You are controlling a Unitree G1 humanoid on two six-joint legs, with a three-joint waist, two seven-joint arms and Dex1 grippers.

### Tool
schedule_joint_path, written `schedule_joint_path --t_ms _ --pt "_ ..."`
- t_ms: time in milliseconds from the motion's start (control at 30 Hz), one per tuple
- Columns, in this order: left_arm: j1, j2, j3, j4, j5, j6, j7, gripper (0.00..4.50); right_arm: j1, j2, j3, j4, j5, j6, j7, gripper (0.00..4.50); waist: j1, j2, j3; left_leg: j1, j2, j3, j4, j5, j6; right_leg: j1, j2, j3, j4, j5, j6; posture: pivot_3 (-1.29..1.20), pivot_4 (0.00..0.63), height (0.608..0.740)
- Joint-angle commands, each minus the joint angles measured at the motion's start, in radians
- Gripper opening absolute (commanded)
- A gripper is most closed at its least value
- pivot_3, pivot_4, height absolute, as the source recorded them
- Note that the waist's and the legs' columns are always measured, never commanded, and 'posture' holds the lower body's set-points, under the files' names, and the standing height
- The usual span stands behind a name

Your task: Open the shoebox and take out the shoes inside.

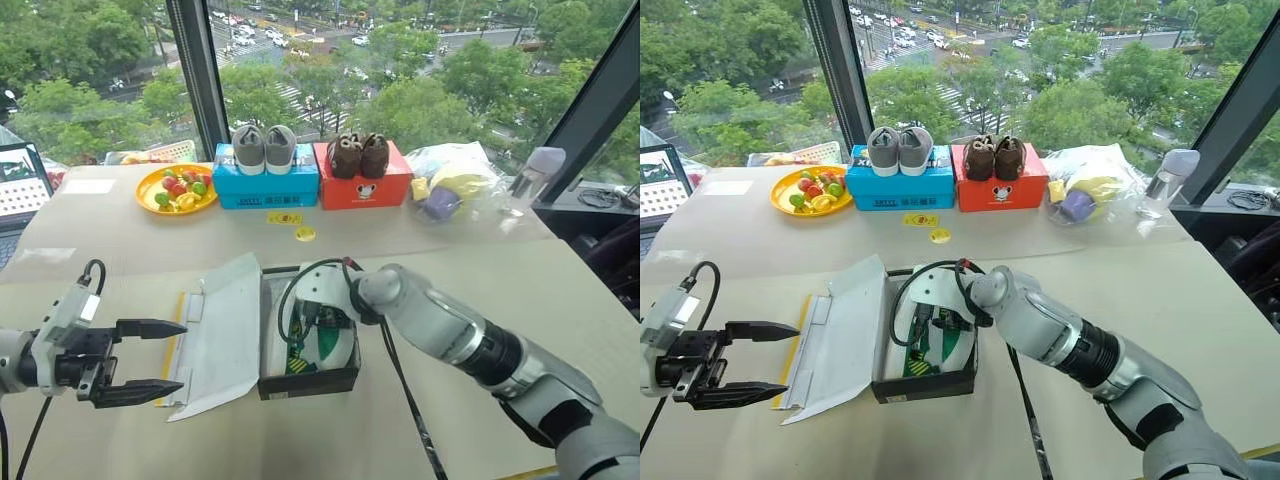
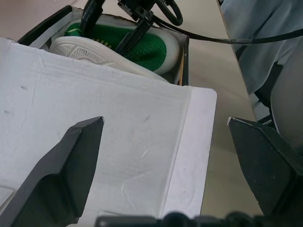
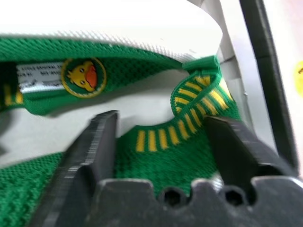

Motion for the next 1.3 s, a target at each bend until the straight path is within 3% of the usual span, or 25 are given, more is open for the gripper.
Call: schedule_joint_path --t_ms 33,200,533,667,833,933,1100,1167,1200,1300 --pt "0.003 -0.002 0.024 -0.030 -0.013 -0.009 0.006 4.50 0.031 0.007 0.002 0.084 -0.040 0.022 -0.018 1.68 0.000 0.000 0.000 0.000 0.000 0.000 0.000 0.000 0.000 0.000 0.000 0.000 0.000 0.000 0.000 0.00 0.150 0.731" --pt "0.004 -0.002 0.029 -0.039 -0.018 -0.006 0.014 4.50 0.044 0.035 -0.033 0.086 -0.047 0.040 -0.032 0.07 0.004 0.000 0.000 -0.001 0.000 -0.001 -0.001 0.001 0.000 0.000 0.000 -0.001 0.000 0.000 0.000 0.00 0.150 0.731" --pt "-0.008 0.004 0.021 -0.069 -0.036 0.017 0.043 4.50 0.035 0.087 -0.239 0.012 0.002 0.113 -0.054 0.07 0.004 0.002 0.001 -0.003 0.000 -0.001 -0.003 0.001 0.000 -0.002 0.000 -0.001 -0.002 0.002 -0.003 0.00 0.150 0.731" --pt "-0.019 0.010 0.015 -0.071 -0.037 0.024 0.048 4.50 0.026 0.088 -0.421 -0.127 0.150 0.199 0.027 0.07 0.004 0.001 0.002 -0.010 0.000 -0.001 -0.003 0.001 0.000 -0.007 0.000 -0.002 -0.003 0.007 0.000 0.00 0.150 0.731" --pt "-0.034 0.017 0.004 -0.062 -0.034 0.028 0.045 4.50 -0.005 0.080 -0.552 -0.197 0.265 0.299 0.054 0.07 -0.004 0.002 0.003 -0.018 0.000 -0.002 -0.004 0.003 -0.004 -0.016 0.002 -0.004 -0.003 0.009 0.000 0.00 0.150 0.731" --pt "-0.045 0.017 -0.006 -0.060 -0.030 0.030 0.044 4.50 -0.012 0.065 -0.573 -0.208 0.294 0.315 0.045 0.07 -0.007 0.003 0.003 -0.019 0.000 -0.001 -0.005 0.003 -0.005 -0.016 0.002 -0.004 -0.005 0.009 0.000 0.00 0.150 0.731" --pt "-0.067 0.017 -0.025 -0.059 -0.029 0.039 0.048 4.50 0.028 -0.071 -0.436 -0.211 0.226 0.222 0.018 0.07 -0.003 0.003 0.004 -0.019 -0.002 -0.001 -0.004 -0.001 0.002 -0.016 0.000 -0.004 -0.006 0.007 0.002 0.00 0.150 0.731" --pt "-0.074 0.019 -0.031 -0.058 -0.030 0.041 0.050 4.50 0.033 -0.084 -0.417 -0.220 0.232 0.200 0.022 0.63 -0.002 0.003 0.004 -0.019 -0.002 0.000 -0.004 -0.002 0.003 -0.016 -0.001 -0.004 -0.006 0.007 0.003 0.00 0.150 0.731" --pt "-0.077 0.019 -0.033 -0.057 -0.030 0.042 0.050 4.50 0.033 -0.086 -0.414 -0.223 0.237 0.193 0.023 0.71 -0.002 0.003 0.004 -0.019 -0.002 0.000 -0.004 -0.001 0.002 -0.016 -0.001 -0.004 -0.006 0.007 0.003 0.00 0.150 0.731" --pt "-0.086 0.019 -0.045 -0.058 -0.028 0.045 0.052 4.50 0.014 -0.098 -0.409 -0.215 0.251 0.163 0.052 1.77 -0.005 0.003 0.004 -0.019 -0.002 0.000 -0.004 -0.001 0.001 -0.016 0.000 -0.004 -0.005 0.007 0.003 0.00 0.150 0.731"
